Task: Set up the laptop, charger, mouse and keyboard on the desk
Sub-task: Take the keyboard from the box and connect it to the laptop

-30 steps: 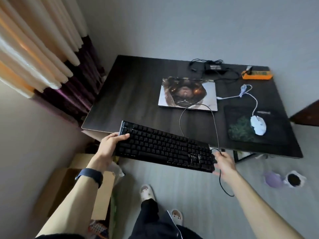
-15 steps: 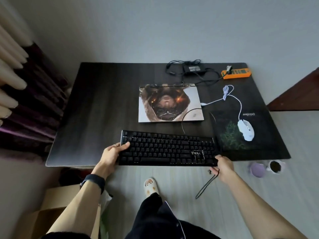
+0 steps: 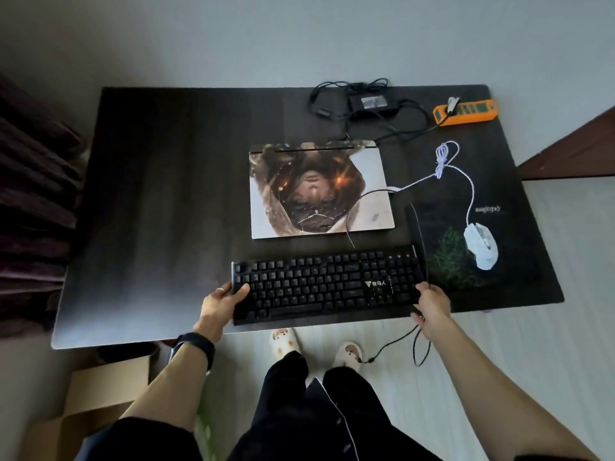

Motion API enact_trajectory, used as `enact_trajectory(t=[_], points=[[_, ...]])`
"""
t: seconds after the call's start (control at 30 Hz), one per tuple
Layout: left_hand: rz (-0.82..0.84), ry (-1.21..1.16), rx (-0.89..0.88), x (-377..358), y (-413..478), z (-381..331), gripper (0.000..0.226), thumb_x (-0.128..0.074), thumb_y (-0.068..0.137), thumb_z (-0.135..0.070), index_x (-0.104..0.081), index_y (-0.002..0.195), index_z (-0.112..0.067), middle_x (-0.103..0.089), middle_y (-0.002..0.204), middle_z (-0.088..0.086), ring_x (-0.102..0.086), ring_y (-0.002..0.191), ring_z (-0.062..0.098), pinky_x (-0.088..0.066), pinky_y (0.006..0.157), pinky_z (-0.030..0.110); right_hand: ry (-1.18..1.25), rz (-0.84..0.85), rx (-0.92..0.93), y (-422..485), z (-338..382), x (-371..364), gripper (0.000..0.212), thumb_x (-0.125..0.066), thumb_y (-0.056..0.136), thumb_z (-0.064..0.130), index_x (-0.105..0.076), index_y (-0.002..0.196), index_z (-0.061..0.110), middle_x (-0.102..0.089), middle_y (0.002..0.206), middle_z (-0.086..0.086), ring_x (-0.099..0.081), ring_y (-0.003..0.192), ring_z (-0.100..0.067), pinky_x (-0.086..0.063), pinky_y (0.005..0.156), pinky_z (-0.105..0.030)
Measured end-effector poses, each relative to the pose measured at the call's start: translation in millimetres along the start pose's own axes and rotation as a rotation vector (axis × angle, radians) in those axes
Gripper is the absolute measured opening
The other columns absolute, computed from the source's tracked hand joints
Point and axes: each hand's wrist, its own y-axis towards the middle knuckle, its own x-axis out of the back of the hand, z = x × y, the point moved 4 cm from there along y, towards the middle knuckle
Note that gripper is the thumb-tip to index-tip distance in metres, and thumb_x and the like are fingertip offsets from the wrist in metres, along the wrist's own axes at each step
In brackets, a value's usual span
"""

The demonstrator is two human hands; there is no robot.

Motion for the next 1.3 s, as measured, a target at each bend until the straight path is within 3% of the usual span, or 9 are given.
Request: enact_trajectory(t=[0.1,0.23,0.33,0.47,0.6,0.8,1.0,1.2,1.3], points=[[-0.128,0.058,0.011,3,11,9,0.060,-0.082,0.070,-0.048,-0.069,0.123,-0.022,-0.074,0.109,-0.001,-0.069,0.102,0.020,-0.052,0.100,0.041,-0.091,-0.005,0.051,6,11,-6,0.019,-0.051,0.101,0.033,-0.059,0.110,0.019,-0.058,0.116,-0.006,-0.056,0.100,-0.026,-0.052,0.075,-0.037],[-0.228,0.135,0.022,-5,9,9,0.065,-0.079,0.070,-0.054,-0.065,0.128,-0.028,-0.071,0.118,-0.003,-0.066,0.109,0.021,-0.050,0.102,0.039,-0.219,-0.010,0.086,11,10,-4,0.019,-0.046,0.104,0.034,-0.057,0.102,0.019,-0.057,0.098,-0.009,-0.060,0.087,-0.032,-0.052,0.095,-0.053],[-0.307,0.218,0.007,-16,1,3,0.058,-0.076,0.080,-0.048,-0.062,0.132,-0.027,-0.070,0.123,0.000,-0.065,0.113,0.026,-0.049,0.103,0.039,-0.210,0.016,0.051,18,0,4,0.021,-0.046,0.104,0.034,-0.058,0.106,0.016,-0.056,0.090,-0.006,-0.057,0.084,-0.028,-0.051,0.096,-0.053],[-0.343,0.327,-0.006,-31,-5,0,0.057,-0.072,0.085,-0.046,-0.060,0.135,-0.022,-0.067,0.126,0.006,-0.062,0.116,0.031,-0.047,0.103,0.036,-0.194,0.042,0.066,23,-3,14,0.020,-0.048,0.102,0.034,-0.059,0.104,0.017,-0.056,0.088,-0.004,-0.051,0.074,-0.018,-0.052,0.086,-0.045],[-0.360,0.424,-0.006,-37,-4,0,0.055,-0.066,0.090,-0.045,-0.056,0.139,-0.022,-0.065,0.128,0.012,-0.060,0.119,0.035,-0.045,0.102,0.038,-0.242,0.057,0.102,22,-2,14,0.021,-0.048,0.102,0.033,-0.061,0.102,0.016,-0.052,0.077,-0.004,-0.048,0.067,-0.020,-0.043,0.070,-0.039],[-0.408,0.475,-0.034,-43,-4,-1,0.054,-0.062,0.094,-0.041,-0.054,0.141,-0.017,-0.062,0.132,0.016,-0.059,0.120,0.036,-0.044,0.102,0.039,-0.413,0.030,0.203,18,-11,16,0.026,-0.044,0.103,0.035,-0.061,0.097,0.016,-0.061,0.089,-0.007,-0.056,0.087,-0.031,-0.042,0.075,-0.038],[-0.413,0.509,-0.025,-45,-7,-2,0.054,-0.059,0.095,-0.042,-0.051,0.144,-0.020,-0.060,0.133,0.017,-0.058,0.119,0.038,-0.045,0.102,0.041,-0.440,0.045,0.204,23,-9,14,0.029,-0.045,0.102,0.033,-0.062,0.100,0.010,-0.060,0.085,-0.009,-0.057,0.085,-0.031,-0.045,0.077,-0.042],[-0.356,0.524,-0.035,-47,-8,-6,0.053,-0.062,0.094,-0.041,-0.053,0.142,-0.020,-0.061,0.135,0.012,-0.058,0.122,0.034,-0.043,0.102,0.037,-0.410,0.031,0.181,26,-10,19,0.028,-0.045,0.103,0.034,-0.058,0.096,0.009,-0.058,0.086,-0.008,-0.054,0.082,-0.028,-0.039,0.074,-0.036],[-0.363,0.506,-0.041,-48,-9,-5,0.052,-0.063,0.093,-0.039,-0.055,0.140,-0.019,-0.063,0.132,0.013,-0.059,0.119,0.034,-0.044,0.101,0.037,-0.382,0.043,0.165,27,-14,18,0.029,-0.049,0.102,0.038,-0.060,0.098,0.011,-0.061,0.093,-0.009,-0.055,0.091,-0.031,-0.040,0.077,-0.037]])
